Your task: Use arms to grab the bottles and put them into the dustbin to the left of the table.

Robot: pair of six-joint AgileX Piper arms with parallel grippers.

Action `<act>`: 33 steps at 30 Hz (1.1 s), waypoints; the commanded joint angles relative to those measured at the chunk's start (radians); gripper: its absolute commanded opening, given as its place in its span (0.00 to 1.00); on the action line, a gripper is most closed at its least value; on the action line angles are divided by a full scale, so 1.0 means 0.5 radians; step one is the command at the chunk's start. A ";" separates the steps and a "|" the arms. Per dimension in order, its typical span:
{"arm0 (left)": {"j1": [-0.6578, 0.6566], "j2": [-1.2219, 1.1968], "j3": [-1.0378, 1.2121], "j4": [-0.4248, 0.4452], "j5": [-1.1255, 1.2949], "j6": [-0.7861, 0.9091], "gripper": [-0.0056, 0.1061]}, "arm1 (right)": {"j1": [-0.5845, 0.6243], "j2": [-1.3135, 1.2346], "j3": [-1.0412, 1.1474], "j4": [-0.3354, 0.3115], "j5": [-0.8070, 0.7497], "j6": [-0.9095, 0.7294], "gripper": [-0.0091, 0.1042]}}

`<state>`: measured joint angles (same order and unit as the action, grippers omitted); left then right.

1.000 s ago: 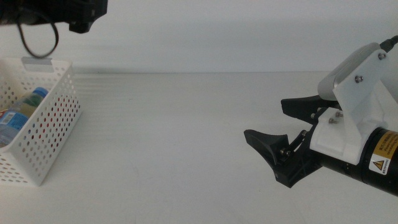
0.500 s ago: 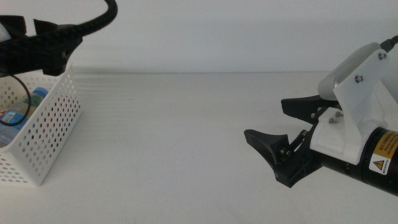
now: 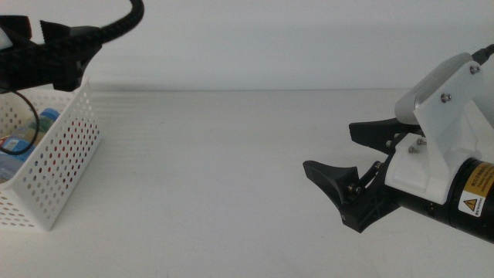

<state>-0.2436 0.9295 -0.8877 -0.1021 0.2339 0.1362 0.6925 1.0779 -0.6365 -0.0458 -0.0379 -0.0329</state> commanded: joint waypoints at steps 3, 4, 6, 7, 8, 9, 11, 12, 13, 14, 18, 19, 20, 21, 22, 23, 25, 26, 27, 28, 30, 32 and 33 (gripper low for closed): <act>-0.007 -0.023 -0.058 -0.001 -0.160 -0.026 0.86 | -0.058 -0.108 -0.054 0.136 -0.135 -0.018 0.71; -0.007 -0.023 -0.058 -0.001 -0.160 -0.026 0.86 | -0.099 -0.139 -0.054 0.199 -0.135 -0.018 0.71; -0.007 -0.023 -0.046 -0.005 -0.161 -0.026 0.86 | -0.201 -0.198 -0.054 0.305 -0.135 -0.018 0.71; -0.007 -0.033 -0.038 -0.005 -0.166 -0.026 0.86 | -0.267 -0.234 -0.054 0.339 -0.135 -0.018 0.71; -0.007 -0.064 -0.021 -0.001 -0.169 -0.026 0.86 | -0.339 -0.272 -0.054 0.347 -0.135 -0.018 0.71; -0.007 -0.102 0.003 -0.001 -0.174 -0.026 0.86 | -0.399 -0.316 -0.054 0.347 -0.135 -0.018 0.71; -0.003 -0.173 0.074 0.008 -0.197 -0.026 0.86 | -0.549 -0.414 -0.053 0.340 -0.135 -0.018 0.71; -0.003 -0.223 0.132 0.014 -0.223 -0.026 0.86 | -0.619 -0.455 -0.052 0.340 -0.135 -0.018 0.71; -0.003 -0.264 0.202 0.013 -0.246 -0.026 0.86 | -0.683 -0.507 -0.049 0.338 -0.135 -0.018 0.71; -0.003 -0.320 0.283 0.013 -0.282 -0.026 0.86 | -0.743 -0.564 -0.041 0.329 -0.138 -0.018 0.71; -0.003 -0.587 0.656 0.011 -0.405 -0.026 0.86 | -0.925 -0.818 0.092 0.251 -0.145 -0.018 0.71; -0.003 -0.647 0.739 0.011 -0.412 -0.026 0.86 | -0.971 -0.881 0.145 0.243 -0.147 -0.018 0.71; -0.003 -0.728 0.840 0.011 -0.420 -0.026 0.86 | -1.015 -0.980 0.236 0.236 -0.147 -0.018 0.71; -0.003 -0.810 0.939 0.011 -0.420 -0.026 0.86 | -1.057 -1.049 0.305 0.236 -0.145 -0.018 0.71; -0.003 -0.881 1.034 0.011 -0.420 -0.026 0.86 | -1.099 -1.141 0.393 0.236 -0.143 -0.018 0.71; -0.003 -0.971 1.128 0.011 -0.420 -0.026 0.86 | -1.139 -1.239 0.481 0.236 -0.136 -0.018 0.71; 0.006 -1.157 1.280 0.011 -0.420 -0.026 0.86 | -1.202 -1.421 0.631 0.236 -0.134 -0.018 0.71; 0.028 -1.254 1.353 0.011 -0.420 -0.026 0.86 | -1.233 -1.518 0.705 0.236 -0.132 -0.018 0.71; 0.063 -1.345 1.419 0.011 -0.420 -0.026 0.86 | -1.253 -1.589 0.758 0.236 -0.132 -0.018 0.71; 0.099 -1.413 1.464 0.011 -0.420 -0.026 0.86 | -1.273 -1.671 0.818 0.236 -0.132 -0.018 0.71; 0.199 -1.552 1.552 0.011 -0.420 -0.026 0.86 | -1.291 -1.801 0.918 0.234 -0.132 -0.018 0.71; 0.279 -1.645 1.617 0.011 -0.420 -0.026 0.86 | -1.295 -1.921 1.006 0.234 -0.132 -0.018 0.71; 0.309 -1.691 1.647 0.011 -0.423 -0.026 0.86 | -1.295 -1.982 1.048 0.234 -0.132 -0.018 0.71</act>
<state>-0.1089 0.0993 -0.0548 -0.0953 0.1098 0.1362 0.0510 0.1171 -0.1159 0.0854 -0.0294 -0.0329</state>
